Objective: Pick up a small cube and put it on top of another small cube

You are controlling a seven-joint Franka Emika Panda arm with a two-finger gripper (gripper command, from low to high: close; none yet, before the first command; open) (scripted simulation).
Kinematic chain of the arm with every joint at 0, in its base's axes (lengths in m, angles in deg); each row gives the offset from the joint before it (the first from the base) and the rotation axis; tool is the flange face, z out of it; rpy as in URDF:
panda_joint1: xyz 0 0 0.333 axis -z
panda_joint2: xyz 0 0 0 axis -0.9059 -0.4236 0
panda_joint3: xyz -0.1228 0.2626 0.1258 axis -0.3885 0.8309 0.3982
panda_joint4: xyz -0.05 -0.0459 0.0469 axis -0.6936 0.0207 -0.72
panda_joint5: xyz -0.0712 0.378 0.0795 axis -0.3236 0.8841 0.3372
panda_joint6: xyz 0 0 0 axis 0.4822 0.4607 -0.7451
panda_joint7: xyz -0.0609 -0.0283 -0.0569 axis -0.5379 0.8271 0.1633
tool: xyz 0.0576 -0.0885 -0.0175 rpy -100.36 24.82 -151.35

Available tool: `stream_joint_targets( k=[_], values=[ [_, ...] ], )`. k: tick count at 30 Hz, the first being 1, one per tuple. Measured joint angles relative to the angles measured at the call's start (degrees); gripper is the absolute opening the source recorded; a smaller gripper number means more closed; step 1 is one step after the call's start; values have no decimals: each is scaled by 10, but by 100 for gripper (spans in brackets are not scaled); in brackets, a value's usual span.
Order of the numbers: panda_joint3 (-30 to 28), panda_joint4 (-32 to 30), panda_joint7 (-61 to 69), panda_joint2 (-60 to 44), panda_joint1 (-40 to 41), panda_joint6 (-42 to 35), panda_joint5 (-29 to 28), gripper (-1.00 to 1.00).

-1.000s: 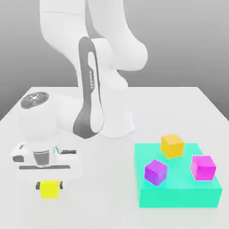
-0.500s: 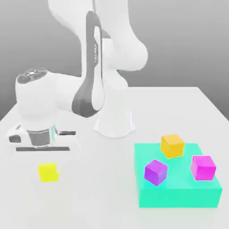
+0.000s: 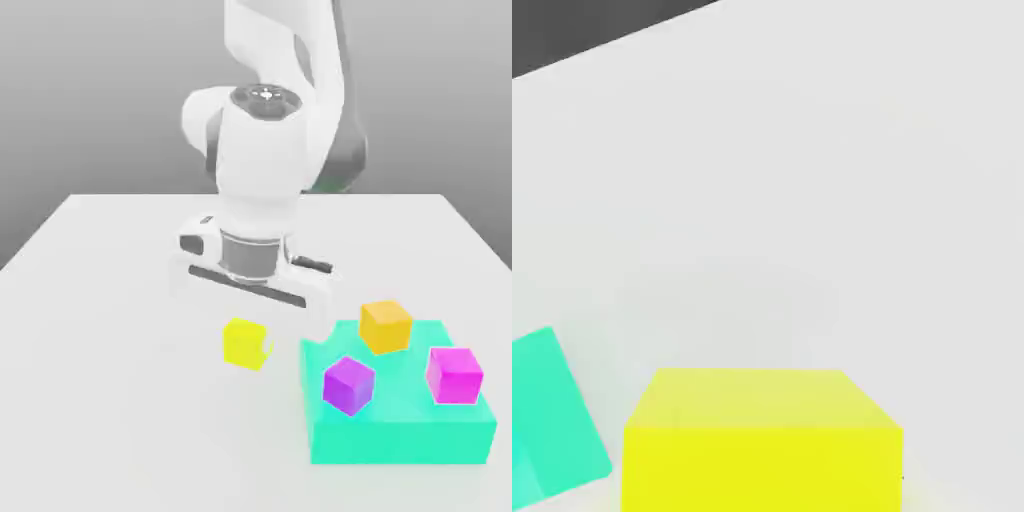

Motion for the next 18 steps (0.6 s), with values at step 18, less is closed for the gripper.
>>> stream_joint_targets(
  k=[18],
  values=[
    [167,-75,-347,123,-163,-16,224,-100]
  ],
)
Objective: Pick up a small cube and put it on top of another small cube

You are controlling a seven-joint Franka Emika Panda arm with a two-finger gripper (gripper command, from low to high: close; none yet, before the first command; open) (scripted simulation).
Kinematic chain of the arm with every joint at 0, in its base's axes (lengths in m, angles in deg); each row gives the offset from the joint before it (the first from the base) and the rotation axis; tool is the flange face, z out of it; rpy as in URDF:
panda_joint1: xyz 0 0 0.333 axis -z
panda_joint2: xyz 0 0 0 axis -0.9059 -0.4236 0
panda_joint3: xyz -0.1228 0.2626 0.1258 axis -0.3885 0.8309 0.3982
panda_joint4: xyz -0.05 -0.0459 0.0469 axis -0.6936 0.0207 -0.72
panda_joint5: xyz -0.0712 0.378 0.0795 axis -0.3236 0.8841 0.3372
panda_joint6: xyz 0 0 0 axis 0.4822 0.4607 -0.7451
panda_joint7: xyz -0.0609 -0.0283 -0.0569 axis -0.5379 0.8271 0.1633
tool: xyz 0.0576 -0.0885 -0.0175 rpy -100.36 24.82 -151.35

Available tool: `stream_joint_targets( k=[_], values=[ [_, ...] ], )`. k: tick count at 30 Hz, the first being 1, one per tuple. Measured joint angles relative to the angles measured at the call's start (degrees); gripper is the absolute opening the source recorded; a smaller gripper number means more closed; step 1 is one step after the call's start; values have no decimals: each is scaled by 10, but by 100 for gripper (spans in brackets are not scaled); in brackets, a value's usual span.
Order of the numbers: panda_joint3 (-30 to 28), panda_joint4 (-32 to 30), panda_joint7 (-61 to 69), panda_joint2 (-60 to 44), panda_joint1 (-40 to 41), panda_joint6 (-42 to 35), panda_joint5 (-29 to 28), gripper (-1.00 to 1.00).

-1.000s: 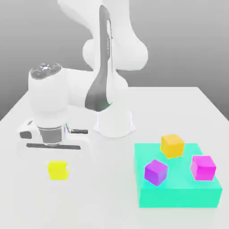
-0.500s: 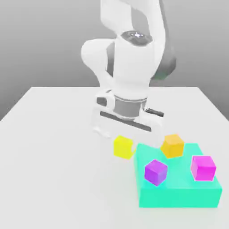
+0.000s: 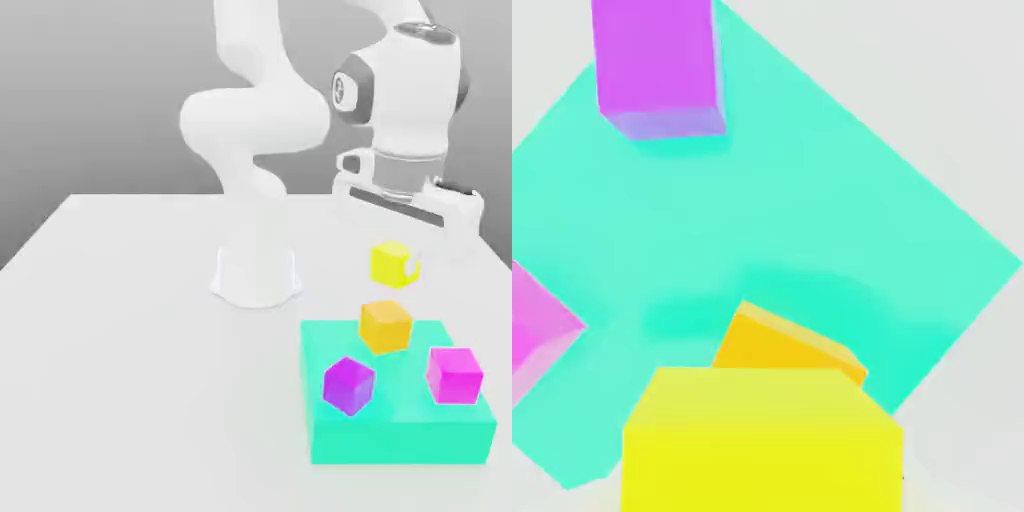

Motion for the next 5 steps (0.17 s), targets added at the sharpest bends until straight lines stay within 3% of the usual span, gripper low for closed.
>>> stream_joint_targets(
  k=[2,3,5],
  values=[
    [10,-9,-4,-38,4,47,0,-100],
    [14,-12,-5,-50,5,62,0,100],
    [14,-12,-5,-50,5,62,0,100]
  ],
)
